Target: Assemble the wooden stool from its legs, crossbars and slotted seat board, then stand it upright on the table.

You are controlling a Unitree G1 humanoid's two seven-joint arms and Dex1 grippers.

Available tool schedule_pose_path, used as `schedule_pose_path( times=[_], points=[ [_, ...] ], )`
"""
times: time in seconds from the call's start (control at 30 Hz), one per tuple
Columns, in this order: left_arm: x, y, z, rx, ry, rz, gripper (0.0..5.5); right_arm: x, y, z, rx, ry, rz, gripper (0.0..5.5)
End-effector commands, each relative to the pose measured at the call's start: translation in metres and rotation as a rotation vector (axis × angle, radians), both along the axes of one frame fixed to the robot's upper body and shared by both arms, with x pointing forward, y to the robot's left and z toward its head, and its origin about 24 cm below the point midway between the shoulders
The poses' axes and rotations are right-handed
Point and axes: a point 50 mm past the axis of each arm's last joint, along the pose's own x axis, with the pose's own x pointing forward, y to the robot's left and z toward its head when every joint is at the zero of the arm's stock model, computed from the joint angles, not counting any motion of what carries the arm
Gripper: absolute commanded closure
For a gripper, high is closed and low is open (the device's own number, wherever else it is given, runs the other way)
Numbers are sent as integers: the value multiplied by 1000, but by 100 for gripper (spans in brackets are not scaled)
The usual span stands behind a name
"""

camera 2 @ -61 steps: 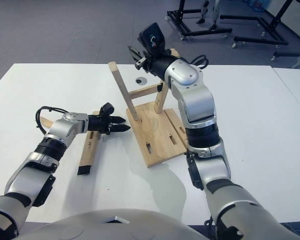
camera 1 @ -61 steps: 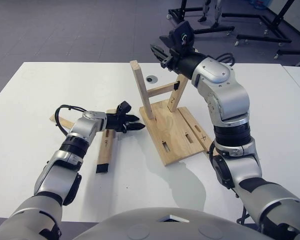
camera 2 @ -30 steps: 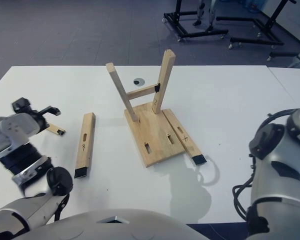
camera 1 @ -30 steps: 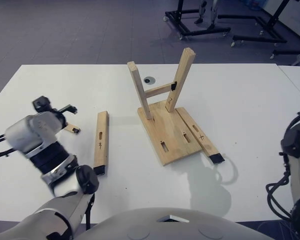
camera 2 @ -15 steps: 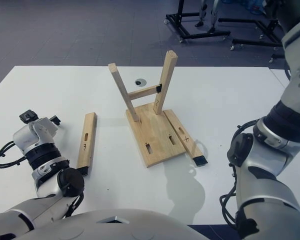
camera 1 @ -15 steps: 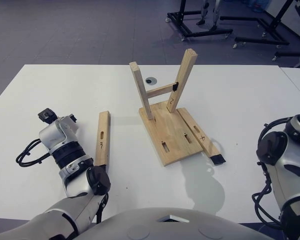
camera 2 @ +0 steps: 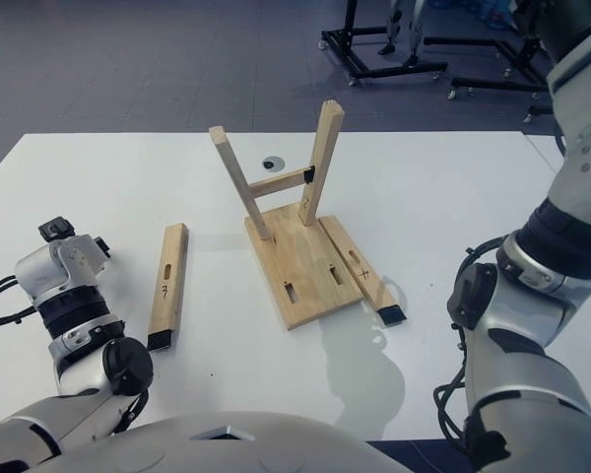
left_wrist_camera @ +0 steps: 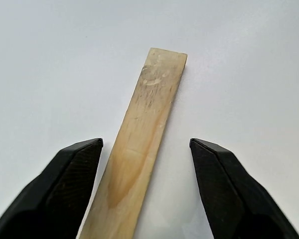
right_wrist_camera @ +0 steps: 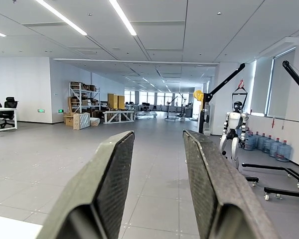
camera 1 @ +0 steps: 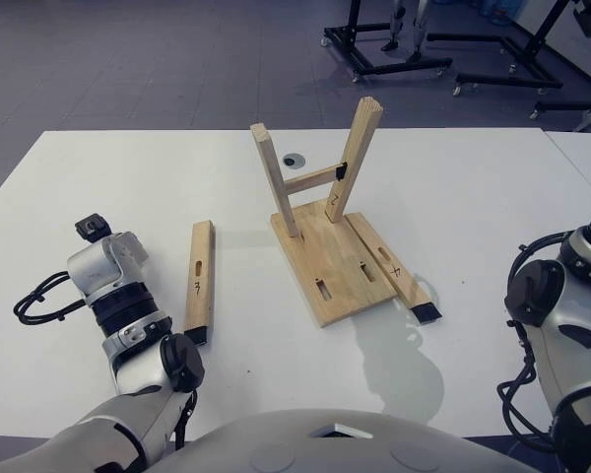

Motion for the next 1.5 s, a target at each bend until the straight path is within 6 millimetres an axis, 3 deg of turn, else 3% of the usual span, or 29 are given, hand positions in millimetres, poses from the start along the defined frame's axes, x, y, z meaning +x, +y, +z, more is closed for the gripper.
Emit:
schedule_pose_path(
  times=[0.03, 0.33, 0.53, 0.63, 0.7, 0.77, 0.9, 1.03, 1.1, 1.17, 1.27, 1.33, 1.43, 1.5],
  points=[
    [-42, -12, -47, -138, 300, -30, 293, 0, 2, -3, -2, 10, 11, 370],
    [-51, -13, -59, -265, 324, -81, 420, 2, 6, -8, -3, 19, 23, 370],
    [-49, -8, -57, -254, 309, -83, 421, 2, 5, -9, 1, 19, 19, 370],
    [-36, -2, -44, -204, 244, -101, 421, 3, 3, -9, 11, 20, 16, 370],
    [-21, 6, -25, -155, 162, -115, 421, 4, 1, -9, 16, 20, 13, 370],
    [3, 19, 10, -79, 28, -140, 421, 5, -2, -9, 23, 19, 6, 370],
    [53, 34, 114, 123, -336, -276, 422, 9, -9, -10, 31, 22, -7, 370],
    [84, 11, 220, 275, -749, -522, 422, 20, -13, -7, 59, 23, -1, 370],
    [89, -23, 269, 322, -967, -729, 422, 28, -13, 2, 107, 19, 18, 370],
    [87, -64, 301, 337, -1150, -961, 422, 34, -5, 22, 180, -9, 88, 370],
    [82, -116, 311, 325, -1301, -1230, 422, 42, 22, 52, 294, 2, 291, 370],
    [77, -145, 309, 167, -1378, -1378, 422, 42, 51, 63, 367, 40, 511, 370],
    [74, -162, 306, -219, -1453, -1540, 422, 36, 78, 66, 410, 81, 780, 370],
    [75, -159, 303, -396, -1454, -1603, 422, 33, 82, 52, 367, 121, 893, 351]
  ],
)
